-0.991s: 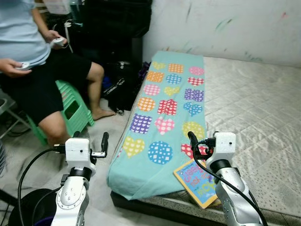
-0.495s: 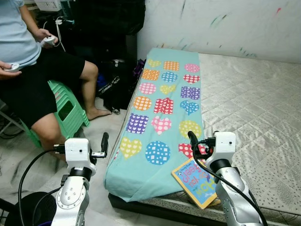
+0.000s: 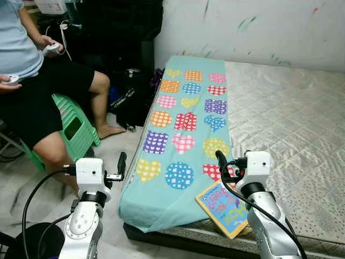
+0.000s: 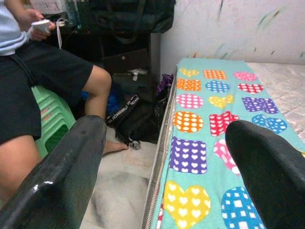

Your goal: Clean up the room

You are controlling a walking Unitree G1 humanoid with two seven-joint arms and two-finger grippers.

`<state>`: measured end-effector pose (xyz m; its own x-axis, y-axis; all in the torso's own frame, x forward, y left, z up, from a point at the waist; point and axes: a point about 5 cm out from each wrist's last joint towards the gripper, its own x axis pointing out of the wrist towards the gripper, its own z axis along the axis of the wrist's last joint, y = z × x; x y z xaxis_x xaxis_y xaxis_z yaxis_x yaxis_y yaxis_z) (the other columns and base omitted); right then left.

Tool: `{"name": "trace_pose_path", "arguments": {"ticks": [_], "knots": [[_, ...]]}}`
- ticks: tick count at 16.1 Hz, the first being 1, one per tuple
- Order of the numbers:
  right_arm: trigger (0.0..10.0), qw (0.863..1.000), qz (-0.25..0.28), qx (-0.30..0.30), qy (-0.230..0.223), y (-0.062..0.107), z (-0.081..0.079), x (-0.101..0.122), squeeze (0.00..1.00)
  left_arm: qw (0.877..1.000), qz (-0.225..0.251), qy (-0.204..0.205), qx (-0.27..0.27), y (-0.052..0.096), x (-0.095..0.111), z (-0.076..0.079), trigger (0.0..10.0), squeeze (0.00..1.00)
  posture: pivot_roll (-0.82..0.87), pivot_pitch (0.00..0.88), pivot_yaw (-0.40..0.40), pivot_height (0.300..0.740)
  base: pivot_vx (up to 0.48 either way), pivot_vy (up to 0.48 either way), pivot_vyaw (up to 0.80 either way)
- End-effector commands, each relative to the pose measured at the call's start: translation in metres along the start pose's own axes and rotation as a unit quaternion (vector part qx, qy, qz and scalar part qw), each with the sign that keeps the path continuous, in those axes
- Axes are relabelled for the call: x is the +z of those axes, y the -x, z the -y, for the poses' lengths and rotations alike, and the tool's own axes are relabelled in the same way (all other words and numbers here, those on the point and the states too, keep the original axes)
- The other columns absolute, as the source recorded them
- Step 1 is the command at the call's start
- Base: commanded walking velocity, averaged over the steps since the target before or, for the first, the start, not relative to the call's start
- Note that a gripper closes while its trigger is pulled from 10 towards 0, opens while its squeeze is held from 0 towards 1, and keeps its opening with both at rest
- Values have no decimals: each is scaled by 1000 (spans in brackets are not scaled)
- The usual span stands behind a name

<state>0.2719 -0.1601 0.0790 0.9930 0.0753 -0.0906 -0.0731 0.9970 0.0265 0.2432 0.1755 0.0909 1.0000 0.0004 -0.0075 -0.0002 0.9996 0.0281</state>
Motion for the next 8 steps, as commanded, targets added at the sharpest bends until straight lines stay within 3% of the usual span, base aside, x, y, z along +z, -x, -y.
{"name": "trace_pose_path", "arguments": {"ticks": [1, 8], "knots": [[10000, 1000, -1, -4, 1, 0, 3, 1, 0, 1000, -1, -7, -1, 1, 2, 0, 10000, 0, -135, 0, 4, 740, 0, 0, -800], [10000, 1000, 2, 0, 2, -2, 3, 1, 0, 1000, -3, 13, 8, 0, 0, -3, 10000, 0, -129, 0, -1, 740, 0, 36, -766]]}}
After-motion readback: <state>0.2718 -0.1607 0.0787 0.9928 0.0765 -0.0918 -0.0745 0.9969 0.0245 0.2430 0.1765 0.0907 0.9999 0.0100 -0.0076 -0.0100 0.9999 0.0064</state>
